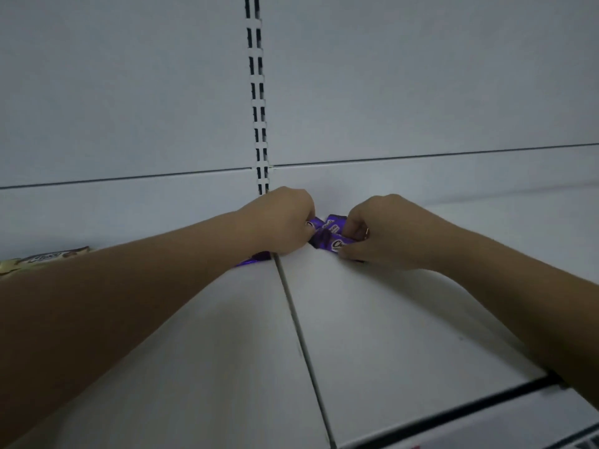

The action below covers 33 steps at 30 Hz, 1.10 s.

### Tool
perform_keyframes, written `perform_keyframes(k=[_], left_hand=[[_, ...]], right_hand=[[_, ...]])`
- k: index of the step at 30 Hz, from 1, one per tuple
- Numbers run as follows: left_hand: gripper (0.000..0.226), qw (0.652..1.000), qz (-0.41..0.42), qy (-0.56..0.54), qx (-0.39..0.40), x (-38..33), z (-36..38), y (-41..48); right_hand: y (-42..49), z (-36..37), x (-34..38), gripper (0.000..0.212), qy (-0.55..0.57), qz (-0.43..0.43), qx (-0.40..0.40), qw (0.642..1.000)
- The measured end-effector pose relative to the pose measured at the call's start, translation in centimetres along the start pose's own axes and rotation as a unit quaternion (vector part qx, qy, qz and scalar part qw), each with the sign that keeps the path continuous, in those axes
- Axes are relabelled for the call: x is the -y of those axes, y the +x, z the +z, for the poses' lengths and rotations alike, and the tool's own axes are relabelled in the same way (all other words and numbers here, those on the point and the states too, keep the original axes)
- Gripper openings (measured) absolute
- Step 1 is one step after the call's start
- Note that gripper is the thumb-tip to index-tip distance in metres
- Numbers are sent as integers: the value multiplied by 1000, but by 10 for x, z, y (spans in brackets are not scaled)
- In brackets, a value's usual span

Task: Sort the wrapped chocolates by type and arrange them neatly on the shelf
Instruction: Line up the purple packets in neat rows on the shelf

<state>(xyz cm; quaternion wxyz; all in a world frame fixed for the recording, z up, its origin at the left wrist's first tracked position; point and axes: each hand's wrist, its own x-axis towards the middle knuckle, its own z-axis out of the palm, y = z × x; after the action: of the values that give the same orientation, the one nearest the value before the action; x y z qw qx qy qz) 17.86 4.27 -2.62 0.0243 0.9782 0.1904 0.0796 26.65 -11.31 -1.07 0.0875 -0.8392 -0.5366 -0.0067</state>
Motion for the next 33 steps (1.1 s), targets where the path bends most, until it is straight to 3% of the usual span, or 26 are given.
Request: perform_keyframes(k=[5, 12, 21, 24, 26, 33], left_hand=[[21, 999, -15, -46, -21, -1, -2, 8], [17, 991, -20, -125, -50, 9, -41, -29], [19, 986, -106, -123, -42, 63, -57, -137], [22, 994, -90, -44, -38, 71, -42, -161], [37, 997, -53, -5, -49, 75, -35, -170], [54, 999, -17, -6, -51, 83, -24, -177]], right_hand=[[-3, 2, 0, 32, 20, -25, -16, 999], [8, -21, 6, 3, 125, -38, -41, 991], [18, -4, 69, 9, 203, -170, 87, 960], [19, 15, 77, 12, 151, -190, 55, 969], [18, 24, 76, 17, 131, -211, 16, 969], [13, 35, 68, 15, 137, -293, -22, 946]])
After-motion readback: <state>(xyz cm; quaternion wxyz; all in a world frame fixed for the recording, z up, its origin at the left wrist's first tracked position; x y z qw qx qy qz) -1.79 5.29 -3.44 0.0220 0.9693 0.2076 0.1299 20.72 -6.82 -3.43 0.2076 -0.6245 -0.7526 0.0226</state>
